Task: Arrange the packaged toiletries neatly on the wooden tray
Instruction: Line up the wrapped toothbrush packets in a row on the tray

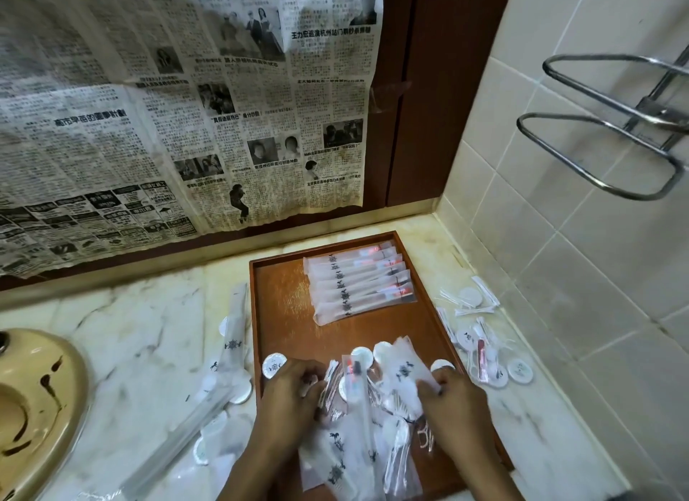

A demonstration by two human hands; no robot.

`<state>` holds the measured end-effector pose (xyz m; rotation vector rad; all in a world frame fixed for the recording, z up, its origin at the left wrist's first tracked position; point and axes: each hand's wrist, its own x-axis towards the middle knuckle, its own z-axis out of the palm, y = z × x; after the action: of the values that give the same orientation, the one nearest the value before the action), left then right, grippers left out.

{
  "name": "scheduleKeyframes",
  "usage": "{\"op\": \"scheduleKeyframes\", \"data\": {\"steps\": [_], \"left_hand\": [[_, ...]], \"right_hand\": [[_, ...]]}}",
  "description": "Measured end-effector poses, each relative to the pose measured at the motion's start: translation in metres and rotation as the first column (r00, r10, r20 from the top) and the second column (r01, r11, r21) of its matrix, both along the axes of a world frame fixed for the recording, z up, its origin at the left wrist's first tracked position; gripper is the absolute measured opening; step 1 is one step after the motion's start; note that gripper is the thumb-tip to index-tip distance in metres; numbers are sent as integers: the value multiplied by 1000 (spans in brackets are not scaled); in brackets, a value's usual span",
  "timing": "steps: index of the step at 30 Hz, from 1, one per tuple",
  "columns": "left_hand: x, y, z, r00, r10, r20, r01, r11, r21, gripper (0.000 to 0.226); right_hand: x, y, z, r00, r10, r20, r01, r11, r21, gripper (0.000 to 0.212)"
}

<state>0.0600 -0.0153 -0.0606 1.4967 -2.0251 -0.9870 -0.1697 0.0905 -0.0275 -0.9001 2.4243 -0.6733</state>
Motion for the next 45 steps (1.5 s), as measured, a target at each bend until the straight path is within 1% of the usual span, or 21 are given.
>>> {"op": "scheduleKeyframes", "data": {"steps": [2, 4, 7, 9, 10, 11, 13, 14, 16, 18, 21, 23, 25, 28, 30, 32, 34, 36, 38, 42, 45], "left_hand": [[-3, 1, 0, 1000, 2, 24, -3, 999, 40, 27], [-14, 2, 4, 997, -3, 77, -2, 997, 74, 20], [-34, -1, 0, 992, -13, 129, -6, 989, 147, 34], [-47, -4, -4, 983, -21, 180, -5, 989, 146, 35], [-53, -4, 3, 982, -19, 188, -11, 987, 159, 35], [-57, -4, 6, 987, -12, 161, -18, 984, 179, 32], [-61, -6, 8, 990, 10, 140, -42, 973, 227, 19], [-62, -6, 9, 990, 26, 135, -59, 969, 240, 17], [-62, -8, 7, 990, 64, 126, -94, 964, 248, 17], [-60, -8, 8, 989, 87, 117, -115, 957, 265, 16], [-61, -8, 2, 992, 57, 116, -87, 956, 280, 26], [-64, -7, 1, 991, 59, 121, -91, 957, 276, 26], [-65, -8, 0, 993, 82, 86, -104, 951, 292, 25], [-61, -12, 6, 988, 151, -26, -131, 921, 368, 23], [-54, -17, 13, 964, 235, -126, -164, 895, 416, 20], [-43, -24, 26, 919, 341, -199, -233, 875, 425, 22], [-33, -33, 44, 858, 428, -284, -308, 871, 383, 25], [-25, -41, 63, 803, 466, -370, -348, 872, 344, 25], [-20, -49, 77, 754, 492, -435, -374, 866, 330, 21], [-15, -59, 93, 650, 564, -509, -410, 825, 389, 19], [-18, -60, 95, 599, 609, -521, -410, 791, 454, 24]], "right_hand": [[-6, 6, -3, 992, -116, -54, 116, 993, -8, 11], [-9, 10, -7, 983, -145, -113, 147, 989, 11, 22], [-5, 13, -10, 971, -81, -224, 94, 994, 49, 41], [0, 14, -14, 957, -3, -291, 22, 998, 63, 57], [2, 15, -16, 946, 38, -321, -15, 997, 74, 62], [3, 15, -16, 934, 71, -350, -43, 995, 87, 65], [4, 13, -16, 924, 140, -356, -92, 985, 147, 64], [4, 12, -15, 924, 185, -335, -122, 972, 200, 64], [5, 13, -16, 920, 244, -307, -167, 952, 255, 64], [5, 15, -17, 911, 280, -304, -207, 946, 250, 64], [3, 15, -14, 892, 344, -294, -263, 923, 283, 63], [-1, 12, -12, 884, 369, -288, -285, 912, 294, 62], [-7, 6, -13, 888, 358, -288, -297, 926, 234, 58], [-13, -10, -18, 893, 370, -257, -373, 927, 39, 49], [-14, -25, -19, 867, 454, -206, -469, 883, -28, 50], [-12, -40, -22, 817, 560, -136, -566, 825, -3, 53], [-6, -51, -29, 743, 664, -85, -661, 748, 67, 52], [2, -56, -34, 659, 743, -116, -729, 669, 147, 49], [7, -56, -35, 623, 770, -140, -748, 638, 180, 48], [20, -44, -38, 535, 827, -173, -817, 559, 140, 49], [30, -39, -40, 441, 887, -139, -879, 458, 135, 52]]}}
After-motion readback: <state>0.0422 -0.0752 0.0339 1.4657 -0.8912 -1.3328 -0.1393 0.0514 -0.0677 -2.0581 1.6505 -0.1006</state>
